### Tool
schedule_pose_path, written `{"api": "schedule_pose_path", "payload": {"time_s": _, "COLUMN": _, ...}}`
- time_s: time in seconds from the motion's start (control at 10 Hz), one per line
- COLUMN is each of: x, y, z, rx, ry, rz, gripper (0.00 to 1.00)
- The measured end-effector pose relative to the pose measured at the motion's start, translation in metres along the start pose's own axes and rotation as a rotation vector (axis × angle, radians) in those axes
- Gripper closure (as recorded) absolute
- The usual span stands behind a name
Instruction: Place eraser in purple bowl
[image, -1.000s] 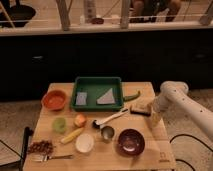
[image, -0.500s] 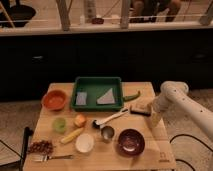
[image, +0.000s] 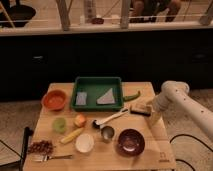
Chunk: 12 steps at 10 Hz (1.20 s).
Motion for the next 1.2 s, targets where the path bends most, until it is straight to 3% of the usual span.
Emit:
{"api": "schedule_pose_path", "payload": {"time_s": 0.4, "x": -0.008, "y": -0.005, "z": -0.001, "rx": 0.022, "ry": -0.006, "rz": -0.015, "gripper": 0.2}}
{"api": "schedule_pose_path", "payload": {"time_s": 0.8, "x": -0.028, "y": -0.01, "z": 0.01, "rx": 0.002, "ry": -0.01, "rz": -0.068, "gripper": 0.22}}
{"api": "schedule_pose_path", "payload": {"time_s": 1.2, "x": -0.038, "y": -0.013, "z": 0.018, "rx": -0.021, "ry": -0.009, "rz": -0.107, "gripper": 0.63}}
